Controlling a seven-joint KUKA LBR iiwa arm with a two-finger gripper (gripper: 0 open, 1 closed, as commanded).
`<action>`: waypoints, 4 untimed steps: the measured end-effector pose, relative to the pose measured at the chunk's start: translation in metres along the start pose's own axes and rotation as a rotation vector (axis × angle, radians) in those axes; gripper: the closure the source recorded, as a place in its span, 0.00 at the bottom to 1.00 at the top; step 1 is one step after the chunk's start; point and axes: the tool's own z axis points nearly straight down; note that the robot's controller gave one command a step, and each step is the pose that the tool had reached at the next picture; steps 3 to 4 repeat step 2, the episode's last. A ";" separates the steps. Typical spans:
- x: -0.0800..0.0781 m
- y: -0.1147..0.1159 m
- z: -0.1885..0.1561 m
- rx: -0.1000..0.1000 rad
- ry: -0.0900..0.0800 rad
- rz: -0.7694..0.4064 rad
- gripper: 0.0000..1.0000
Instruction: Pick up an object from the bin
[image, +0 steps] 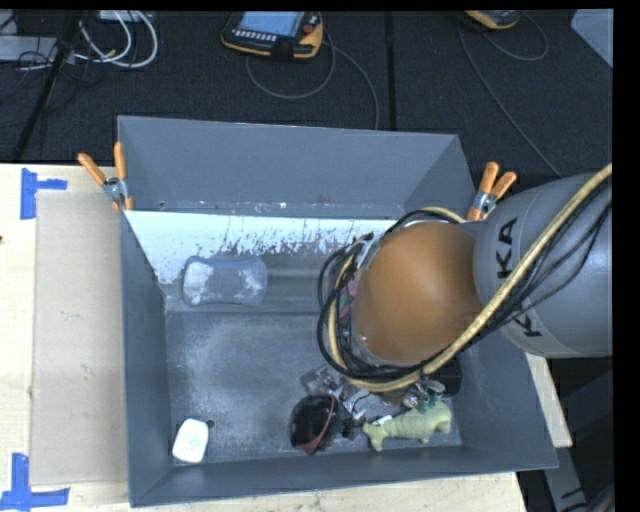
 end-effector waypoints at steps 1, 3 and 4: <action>0.000 0.000 0.000 0.000 0.000 0.001 1.00; -0.020 -0.001 -0.109 -0.001 0.001 0.019 1.00; -0.020 -0.001 -0.109 -0.001 0.001 0.019 1.00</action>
Offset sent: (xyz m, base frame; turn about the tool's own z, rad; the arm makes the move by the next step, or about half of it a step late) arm 0.0171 0.0111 0.1097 0.0137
